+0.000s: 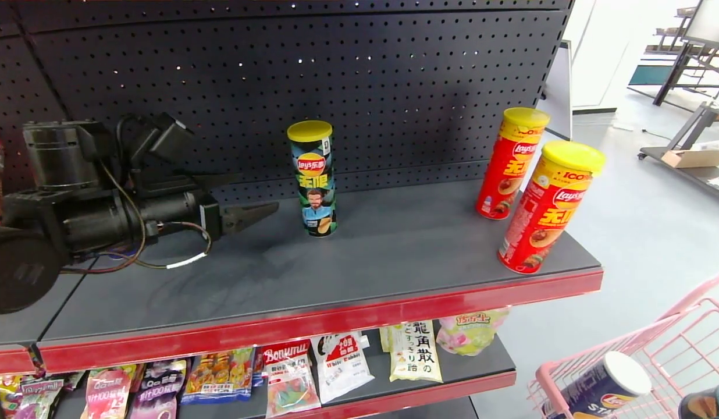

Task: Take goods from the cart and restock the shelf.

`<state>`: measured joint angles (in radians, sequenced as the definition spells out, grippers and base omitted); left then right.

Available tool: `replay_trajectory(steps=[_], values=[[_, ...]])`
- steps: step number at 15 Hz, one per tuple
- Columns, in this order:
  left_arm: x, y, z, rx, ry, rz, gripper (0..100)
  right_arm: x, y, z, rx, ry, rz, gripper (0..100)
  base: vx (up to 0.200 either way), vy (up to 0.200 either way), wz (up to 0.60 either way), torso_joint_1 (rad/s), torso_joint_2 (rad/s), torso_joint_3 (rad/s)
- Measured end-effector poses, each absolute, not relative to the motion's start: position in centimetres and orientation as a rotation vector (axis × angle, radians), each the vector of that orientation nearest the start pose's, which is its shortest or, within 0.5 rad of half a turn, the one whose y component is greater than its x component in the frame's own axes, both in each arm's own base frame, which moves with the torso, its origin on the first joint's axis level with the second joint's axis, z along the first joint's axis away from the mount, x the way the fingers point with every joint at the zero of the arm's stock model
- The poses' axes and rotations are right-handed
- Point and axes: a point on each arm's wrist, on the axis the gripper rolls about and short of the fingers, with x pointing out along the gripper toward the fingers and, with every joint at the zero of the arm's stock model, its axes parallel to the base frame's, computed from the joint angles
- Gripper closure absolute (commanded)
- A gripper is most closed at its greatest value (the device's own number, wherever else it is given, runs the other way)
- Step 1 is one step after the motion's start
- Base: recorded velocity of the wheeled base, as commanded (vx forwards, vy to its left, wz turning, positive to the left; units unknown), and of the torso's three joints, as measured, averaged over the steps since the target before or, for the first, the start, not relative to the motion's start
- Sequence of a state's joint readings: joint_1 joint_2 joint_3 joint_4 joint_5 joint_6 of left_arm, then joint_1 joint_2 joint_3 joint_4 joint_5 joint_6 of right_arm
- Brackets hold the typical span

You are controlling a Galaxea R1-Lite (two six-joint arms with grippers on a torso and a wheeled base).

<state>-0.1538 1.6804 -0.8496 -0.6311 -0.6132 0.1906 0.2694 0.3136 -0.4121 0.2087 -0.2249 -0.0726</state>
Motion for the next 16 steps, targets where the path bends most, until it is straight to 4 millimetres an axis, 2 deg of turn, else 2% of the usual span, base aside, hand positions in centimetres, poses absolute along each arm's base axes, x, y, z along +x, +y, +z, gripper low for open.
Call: replay_trajectory(steps=[2,8,16], values=[[31.4,-6.3,19.2,0.140,0.110,-0.786,0,-1.7,-1.0,17.7,-0.097,0.095,0.046,100,0.000,0.000,0.00,0.000,0.00,0.000],[35.4,-7.9,19.2,0.151,0.040,-0.811,0,-1.7,-1.0,18.1,-0.096,0.087,0.034,100,0.000,0.000,0.00,0.000,0.00,0.000],[39.0,-8.4,19.8,0.167,-0.029,-0.810,0,-1.7,-1.0,18.3,-0.095,0.085,0.028,100,0.000,0.000,0.00,0.000,0.00,0.000]])
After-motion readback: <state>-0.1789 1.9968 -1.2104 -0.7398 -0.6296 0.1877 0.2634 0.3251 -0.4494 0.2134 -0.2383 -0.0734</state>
